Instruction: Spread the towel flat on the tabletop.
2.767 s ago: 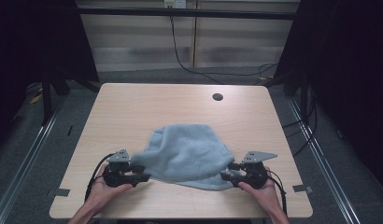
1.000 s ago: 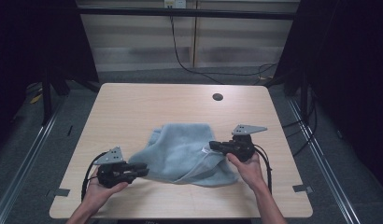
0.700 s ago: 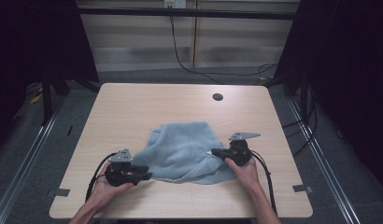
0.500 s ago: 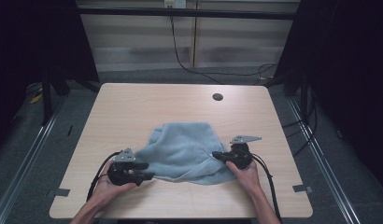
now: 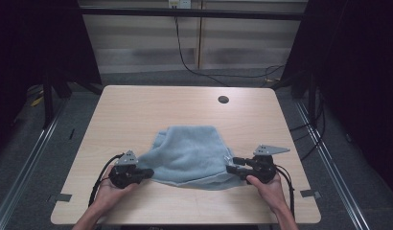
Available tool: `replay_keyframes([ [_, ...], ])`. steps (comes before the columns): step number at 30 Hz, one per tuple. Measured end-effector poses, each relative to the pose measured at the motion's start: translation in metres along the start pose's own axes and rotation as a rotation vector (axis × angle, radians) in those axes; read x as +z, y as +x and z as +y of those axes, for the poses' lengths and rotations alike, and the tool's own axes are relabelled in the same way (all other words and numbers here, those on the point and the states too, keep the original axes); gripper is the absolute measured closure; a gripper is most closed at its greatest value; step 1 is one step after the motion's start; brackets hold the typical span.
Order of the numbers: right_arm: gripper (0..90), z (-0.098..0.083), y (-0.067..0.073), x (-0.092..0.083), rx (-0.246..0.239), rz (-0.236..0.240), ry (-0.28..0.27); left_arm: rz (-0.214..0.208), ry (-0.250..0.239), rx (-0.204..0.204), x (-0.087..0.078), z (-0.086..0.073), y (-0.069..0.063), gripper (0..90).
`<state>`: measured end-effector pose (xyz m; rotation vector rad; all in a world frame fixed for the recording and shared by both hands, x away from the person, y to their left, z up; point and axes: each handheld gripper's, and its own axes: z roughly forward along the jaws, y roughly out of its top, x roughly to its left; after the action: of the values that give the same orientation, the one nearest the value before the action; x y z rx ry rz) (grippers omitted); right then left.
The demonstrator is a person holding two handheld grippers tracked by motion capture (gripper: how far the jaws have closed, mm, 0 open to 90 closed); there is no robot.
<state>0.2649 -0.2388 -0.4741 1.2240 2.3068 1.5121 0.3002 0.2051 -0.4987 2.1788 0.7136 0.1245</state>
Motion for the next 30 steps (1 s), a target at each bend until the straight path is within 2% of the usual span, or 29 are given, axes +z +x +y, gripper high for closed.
replay_keyframes([
  [5, 41.8, -0.002, 0.01, -0.008, -0.031, 0.017, -0.02, -0.017, -0.004, -0.02, 0.0, -0.001, 0.002, 85.6],
  [6, 38.2, -0.002, 0.014, -0.01, -0.032, 0.029, -0.025, -0.019, -0.004, -0.021, 0.0, -0.001, 0.003, 85.7],
  [9, 34.9, -0.004, 0.016, -0.009, -0.068, 0.006, 0.0, -0.024, -0.003, -0.027, 0.0, -0.001, 0.003, 85.7],
  [11, 34.3, -0.006, 0.015, -0.005, -0.068, 0.013, 0.015, -0.03, -0.008, -0.036, -0.001, -0.001, 0.004, 85.7],
  [13, 32.7, -0.008, 0.014, 0.005, -0.093, -0.016, 0.066, -0.036, -0.01, -0.043, -0.001, -0.001, 0.005, 85.7],
  [14, 37.7, -0.011, 0.013, 0.016, -0.113, -0.028, 0.116, -0.039, -0.012, -0.046, -0.001, -0.001, 0.005, 85.9],
  [15, 37.7, -0.011, 0.013, 0.016, -0.113, -0.028, 0.116, -0.049, -0.016, -0.052, -0.001, -0.002, 0.007, 85.9],
  [16, 58.8, -0.014, 0.011, 0.024, -0.118, -0.045, 0.146, -0.053, -0.018, -0.054, -0.002, -0.002, 0.007, 86.1],
  [17, 65.6, -0.013, 0.011, 0.023, -0.11, -0.033, 0.13, -0.051, -0.025, -0.045, -0.003, -0.002, 0.007, 85.2],
  [18, 72.4, -0.011, 0.012, 0.02, -0.108, -0.026, 0.109, -0.06, -0.056, -0.05, -0.009, -0.001, 0.006, 81.8],
  [19, 77.1, -0.008, 0.013, 0.016, -0.105, -0.011, 0.086, -0.06, -0.056, -0.05, -0.009, -0.001, 0.006, 74.7],
  [20, 78.9, -0.004, 0.014, 0.011, -0.086, 0.003, 0.053, -0.064, -0.082, -0.06, -0.013, 0.0, 0.006, 71.6],
  [21, 78.9, -0.004, 0.014, 0.011, -0.086, 0.003, 0.053, -0.063, -0.102, -0.055, -0.018, 0.001, 0.005, 71.6],
  [22, 79.9, 0.001, 0.015, 0.007, -0.082, 0.014, 0.03, -0.062, -0.137, -0.059, -0.023, 0.002, 0.005, 70.6],
  [25, 81.3, 0.032, 0.024, -0.005, -0.124, 0.012, -0.015, -0.049, -0.19, -0.046, -0.033, 0.005, 0.003, 70.1],
  [26, 81.3, 0.032, 0.024, -0.005, -0.124, 0.012, -0.015, -0.047, -0.21, -0.044, -0.036, 0.008, 0.002, 70.1],
  [27, 81.3, 0.041, 0.026, -0.007, -0.132, 0.007, -0.032, -0.055, -0.231, -0.037, -0.039, 0.01, 0.001, 70.0],
  [29, 81.4, 0.07, 0.03, -0.012, -0.15, 0.01, -0.085, -0.049, -0.241, -0.026, -0.04, 0.014, -0.001, 70.1],
  [30, 81.4, 0.07, 0.03, -0.012, -0.15, 0.01, -0.085, -0.051, -0.248, -0.03, -0.04, 0.014, -0.001, 70.1],
])
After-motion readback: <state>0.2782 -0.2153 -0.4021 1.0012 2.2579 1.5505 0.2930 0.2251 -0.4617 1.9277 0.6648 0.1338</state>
